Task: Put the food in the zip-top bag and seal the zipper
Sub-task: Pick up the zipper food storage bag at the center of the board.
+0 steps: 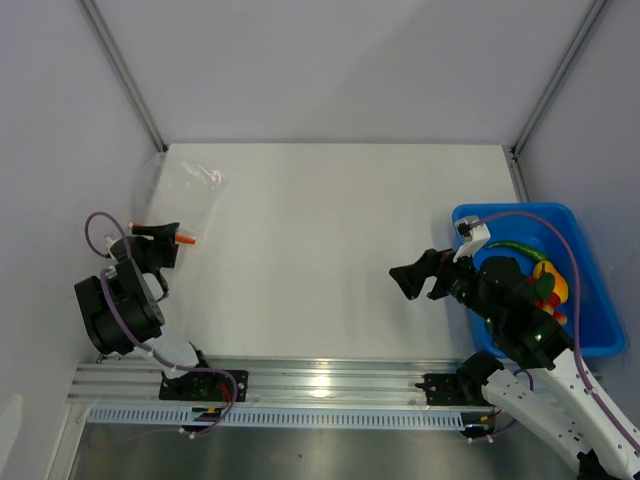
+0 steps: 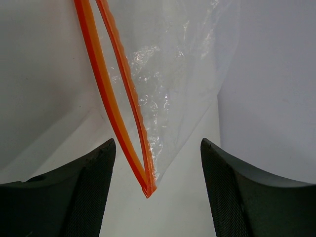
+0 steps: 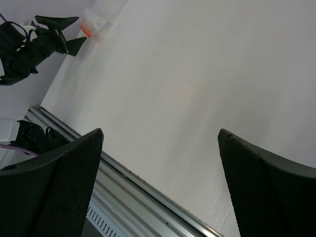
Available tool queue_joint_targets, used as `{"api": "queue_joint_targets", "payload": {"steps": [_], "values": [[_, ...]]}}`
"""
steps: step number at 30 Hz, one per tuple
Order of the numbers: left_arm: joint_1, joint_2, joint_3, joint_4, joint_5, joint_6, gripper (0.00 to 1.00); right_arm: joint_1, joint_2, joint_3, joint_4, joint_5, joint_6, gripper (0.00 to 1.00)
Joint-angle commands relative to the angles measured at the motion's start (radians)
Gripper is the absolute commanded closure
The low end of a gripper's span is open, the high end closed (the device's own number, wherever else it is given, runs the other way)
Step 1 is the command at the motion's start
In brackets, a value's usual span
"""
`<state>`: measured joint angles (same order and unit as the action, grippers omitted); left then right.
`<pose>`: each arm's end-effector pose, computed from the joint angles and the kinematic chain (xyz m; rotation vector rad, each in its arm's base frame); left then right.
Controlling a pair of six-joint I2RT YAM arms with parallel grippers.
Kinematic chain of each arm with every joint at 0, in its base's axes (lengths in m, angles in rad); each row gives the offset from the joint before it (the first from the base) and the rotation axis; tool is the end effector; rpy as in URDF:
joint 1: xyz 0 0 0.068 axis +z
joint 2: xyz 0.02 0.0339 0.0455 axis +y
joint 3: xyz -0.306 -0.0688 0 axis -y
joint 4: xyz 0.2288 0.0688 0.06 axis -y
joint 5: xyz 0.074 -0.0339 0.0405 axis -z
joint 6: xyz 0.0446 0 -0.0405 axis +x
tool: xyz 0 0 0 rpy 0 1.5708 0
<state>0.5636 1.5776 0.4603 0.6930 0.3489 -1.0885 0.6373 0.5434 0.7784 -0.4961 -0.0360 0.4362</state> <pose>0.2464 0.1377 0.1924 -1.3297 1.5384 -0.6823 0.0643 0.0496 0.3527 -0.2174 1.8923 0.7773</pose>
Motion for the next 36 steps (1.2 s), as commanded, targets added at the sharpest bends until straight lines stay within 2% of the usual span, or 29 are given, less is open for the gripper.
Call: {"api": "queue_joint_targets", "payload": {"steps": [1, 5, 13, 19, 21, 22, 24, 25, 27, 32, 35, 36], "values": [[0.013, 0.027, 0.044, 0.057, -0.005, 0.022, 0.28, -0.005, -0.008, 0.004, 0.034, -0.015, 0.009, 0.01], [0.013, 0.099, 0.090, 0.105, 0.007, -0.005, 0.30, -0.005, -0.013, 0.009, 0.024, -0.012, 0.010, 0.01], [0.012, 0.166, 0.190, 0.063, 0.007, 0.012, 0.32, -0.004, 0.012, 0.007, 0.045, 0.001, 0.012, 0.01], [-0.001, 0.225, 0.268, 0.036, 0.033, 0.018, 0.41, -0.004, 0.036, 0.002, 0.065, -0.004, 0.021, 0.01], [-0.007, 0.232, 0.282, 0.034, 0.039, 0.015, 0.49, -0.004, 0.039, 0.007, 0.068, -0.001, 0.022, 0.01], [-0.008, 0.236, 0.285, 0.024, 0.048, 0.016, 0.60, -0.004, 0.041, 0.009, 0.067, 0.002, 0.022, 0.01], [-0.008, 0.243, 0.299, 0.014, 0.053, 0.018, 0.72, -0.002, 0.046, 0.009, 0.068, 0.007, 0.027, 0.01], [-0.008, 0.245, 0.301, 0.008, 0.062, 0.022, 0.83, -0.004, 0.046, 0.007, 0.070, 0.011, 0.033, 0.01], [-0.008, 0.246, 0.325, -0.026, 0.073, 0.027, 0.99, -0.004, 0.053, 0.007, 0.070, 0.018, 0.041, 0.00], [-0.021, 0.182, 0.318, -0.117, 0.093, 0.044, 0.99, -0.002, 0.108, 0.028, 0.018, 0.103, 0.058, 0.01], [-0.057, 0.069, 0.298, -0.219, 0.090, 0.071, 0.99, 0.004, 0.209, 0.093, -0.028, 0.117, 0.056, 0.01], [-0.094, -0.001, 0.296, -0.306, 0.079, 0.088, 1.00, 0.019, 0.266, 0.114, -0.041, 0.122, 0.056, 0.02]]}}
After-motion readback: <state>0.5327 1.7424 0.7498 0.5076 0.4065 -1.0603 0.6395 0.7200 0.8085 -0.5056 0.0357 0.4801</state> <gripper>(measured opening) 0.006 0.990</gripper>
